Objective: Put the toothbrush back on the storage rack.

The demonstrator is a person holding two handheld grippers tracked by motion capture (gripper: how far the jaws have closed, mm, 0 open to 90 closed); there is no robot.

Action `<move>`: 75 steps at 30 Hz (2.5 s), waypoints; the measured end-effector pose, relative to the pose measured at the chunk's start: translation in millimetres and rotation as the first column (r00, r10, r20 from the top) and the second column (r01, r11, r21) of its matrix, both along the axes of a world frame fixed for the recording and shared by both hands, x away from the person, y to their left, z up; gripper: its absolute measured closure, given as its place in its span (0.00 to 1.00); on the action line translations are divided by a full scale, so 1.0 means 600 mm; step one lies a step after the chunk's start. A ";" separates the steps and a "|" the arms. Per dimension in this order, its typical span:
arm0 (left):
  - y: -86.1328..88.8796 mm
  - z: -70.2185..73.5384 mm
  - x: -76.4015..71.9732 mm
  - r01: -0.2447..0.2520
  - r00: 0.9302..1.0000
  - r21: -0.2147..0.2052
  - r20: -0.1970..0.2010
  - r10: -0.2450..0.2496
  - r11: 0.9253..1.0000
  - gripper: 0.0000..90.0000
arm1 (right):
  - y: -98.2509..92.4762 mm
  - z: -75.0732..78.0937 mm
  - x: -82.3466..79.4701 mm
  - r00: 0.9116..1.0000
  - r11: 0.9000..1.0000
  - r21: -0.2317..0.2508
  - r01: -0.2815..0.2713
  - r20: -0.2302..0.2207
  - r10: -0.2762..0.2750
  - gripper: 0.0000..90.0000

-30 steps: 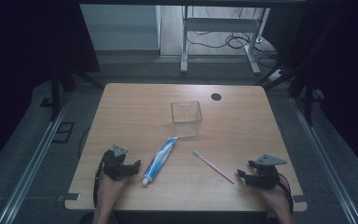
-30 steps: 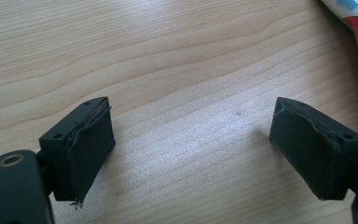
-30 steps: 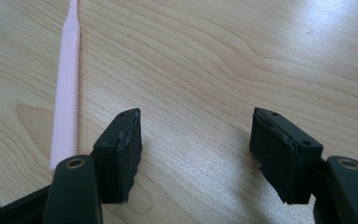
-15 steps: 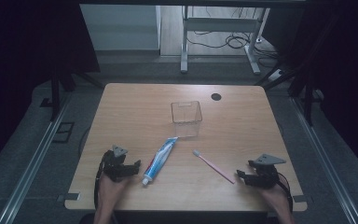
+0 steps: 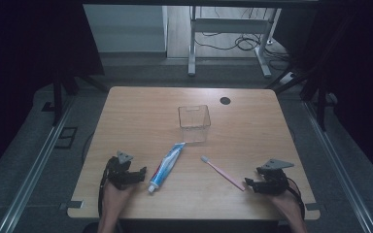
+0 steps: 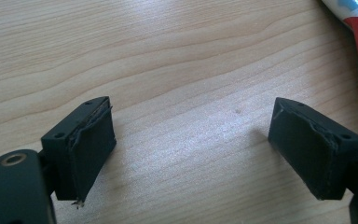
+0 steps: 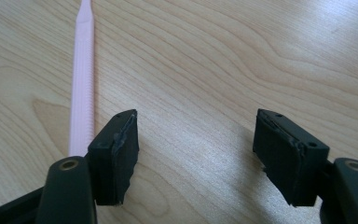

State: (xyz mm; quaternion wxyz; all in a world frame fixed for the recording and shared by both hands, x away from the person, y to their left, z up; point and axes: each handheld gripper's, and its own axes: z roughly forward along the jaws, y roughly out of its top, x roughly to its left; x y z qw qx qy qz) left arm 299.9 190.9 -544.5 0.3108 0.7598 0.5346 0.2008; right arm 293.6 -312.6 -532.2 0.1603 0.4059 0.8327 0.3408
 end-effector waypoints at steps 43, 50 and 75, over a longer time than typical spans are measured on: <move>0.000 0.000 0.000 0.001 1.000 0.002 -0.001 -0.001 1.000 0.16 | 0.075 0.054 0.027 0.966 0.978 -0.100 -0.184 -0.205 0.160 0.47; 0.000 0.000 0.000 0.000 1.000 0.000 0.001 0.000 1.000 0.16 | 0.101 0.060 0.043 0.952 0.957 -0.161 -0.242 -0.232 0.201 0.50; 0.000 0.000 0.000 0.001 1.000 0.001 -0.001 -0.001 1.000 0.16 | 0.169 0.062 0.083 0.914 0.915 -0.260 -0.308 -0.349 0.209 0.60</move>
